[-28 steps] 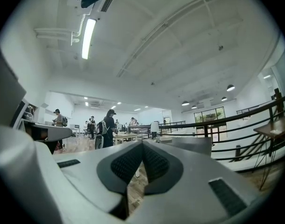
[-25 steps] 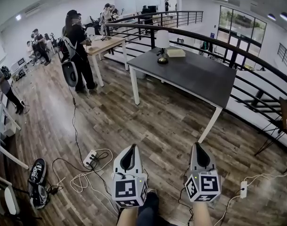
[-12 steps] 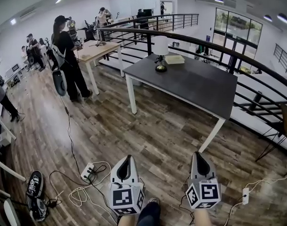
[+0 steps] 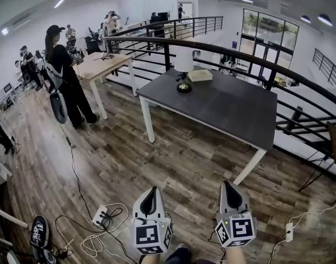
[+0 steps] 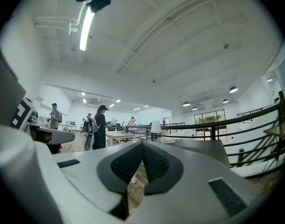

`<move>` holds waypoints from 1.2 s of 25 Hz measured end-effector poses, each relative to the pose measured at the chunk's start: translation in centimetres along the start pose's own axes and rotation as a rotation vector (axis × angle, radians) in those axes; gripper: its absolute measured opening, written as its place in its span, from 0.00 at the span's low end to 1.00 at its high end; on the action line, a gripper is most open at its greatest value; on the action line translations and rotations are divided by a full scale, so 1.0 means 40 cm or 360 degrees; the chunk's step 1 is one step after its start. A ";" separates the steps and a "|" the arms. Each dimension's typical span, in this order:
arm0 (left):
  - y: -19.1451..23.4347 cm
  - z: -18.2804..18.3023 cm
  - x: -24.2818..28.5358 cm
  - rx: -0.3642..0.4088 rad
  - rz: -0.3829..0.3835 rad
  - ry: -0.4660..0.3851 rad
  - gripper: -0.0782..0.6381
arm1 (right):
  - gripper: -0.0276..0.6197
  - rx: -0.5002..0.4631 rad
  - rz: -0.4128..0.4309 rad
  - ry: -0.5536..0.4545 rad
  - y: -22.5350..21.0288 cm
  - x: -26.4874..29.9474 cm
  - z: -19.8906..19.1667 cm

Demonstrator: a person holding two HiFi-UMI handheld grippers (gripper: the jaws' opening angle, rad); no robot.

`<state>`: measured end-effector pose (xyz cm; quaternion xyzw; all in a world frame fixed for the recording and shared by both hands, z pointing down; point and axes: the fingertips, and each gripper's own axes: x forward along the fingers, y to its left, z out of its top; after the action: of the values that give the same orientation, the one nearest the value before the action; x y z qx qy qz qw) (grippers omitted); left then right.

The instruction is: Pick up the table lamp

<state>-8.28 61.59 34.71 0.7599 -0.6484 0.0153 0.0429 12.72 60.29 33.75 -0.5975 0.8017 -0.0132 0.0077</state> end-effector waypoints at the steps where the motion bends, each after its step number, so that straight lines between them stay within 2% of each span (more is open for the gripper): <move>1: 0.007 0.000 0.016 0.0003 -0.0010 0.0002 0.12 | 0.03 0.0002 -0.0002 0.0000 0.003 0.017 -0.005; 15: 0.068 -0.001 0.206 0.0000 -0.0027 0.0016 0.12 | 0.03 0.0003 -0.0014 0.0038 -0.012 0.223 -0.017; 30: 0.043 0.016 0.548 0.0017 0.0027 0.0023 0.12 | 0.03 0.0024 0.0061 0.0064 -0.179 0.547 -0.036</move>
<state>-6.53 39.70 35.86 0.7544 -0.6545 0.0246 0.0435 13.28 37.28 35.48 -0.5816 0.8129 -0.0309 -0.0036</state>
